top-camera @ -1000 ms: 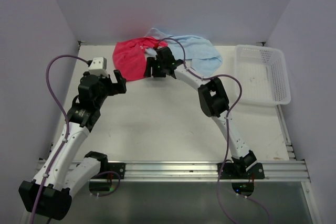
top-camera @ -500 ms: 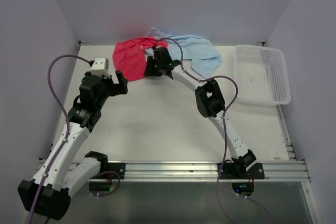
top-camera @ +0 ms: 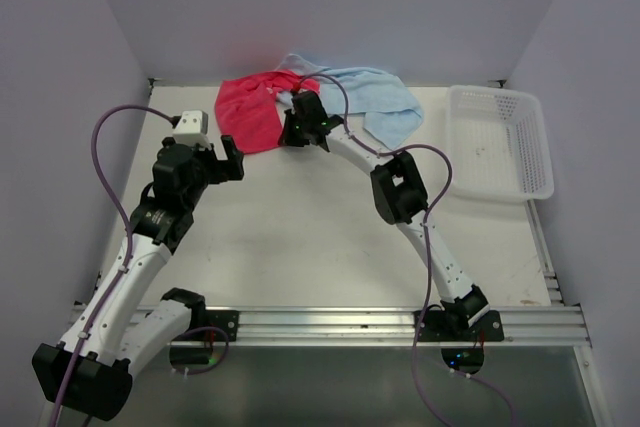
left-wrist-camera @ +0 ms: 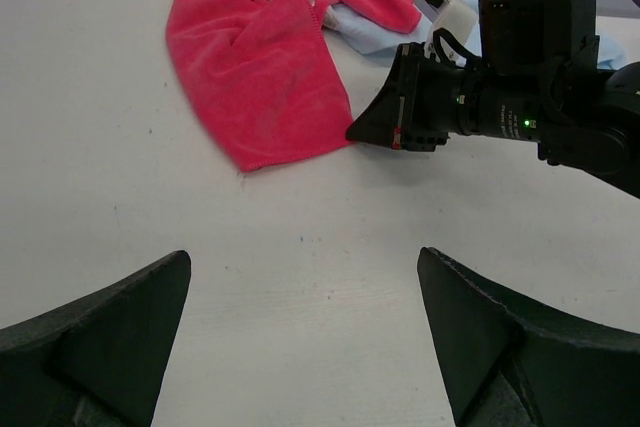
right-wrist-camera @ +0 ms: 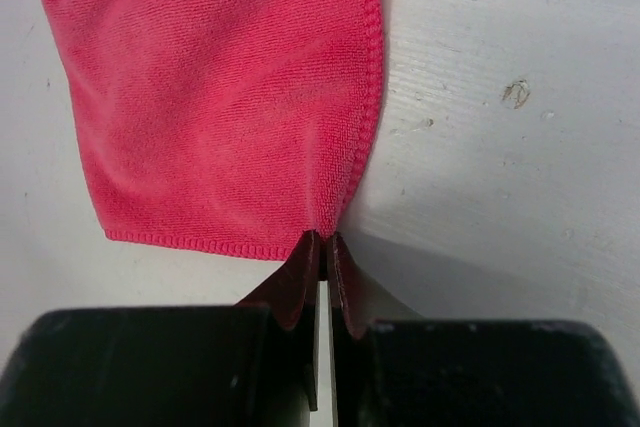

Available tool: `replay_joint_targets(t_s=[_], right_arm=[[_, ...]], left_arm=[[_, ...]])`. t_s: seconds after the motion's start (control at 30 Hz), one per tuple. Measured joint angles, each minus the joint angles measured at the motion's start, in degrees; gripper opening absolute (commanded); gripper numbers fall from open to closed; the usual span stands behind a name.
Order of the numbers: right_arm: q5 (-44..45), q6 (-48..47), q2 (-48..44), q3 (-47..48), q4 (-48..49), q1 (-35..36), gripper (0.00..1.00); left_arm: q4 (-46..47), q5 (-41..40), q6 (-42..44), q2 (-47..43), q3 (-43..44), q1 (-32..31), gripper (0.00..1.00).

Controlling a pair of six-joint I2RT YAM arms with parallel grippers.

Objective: Roll the towels
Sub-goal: Move the towel to the center of the board

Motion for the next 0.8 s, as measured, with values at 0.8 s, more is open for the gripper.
replay_joint_targets(t_s=[0.8], right_arm=[[-8.7,-9.0,-61.1,-61.8,-1.8,1.5,0.00]], left_arm=[[0.0,-3.1,0.0,-1.9,0.0,2.1,1.00]])
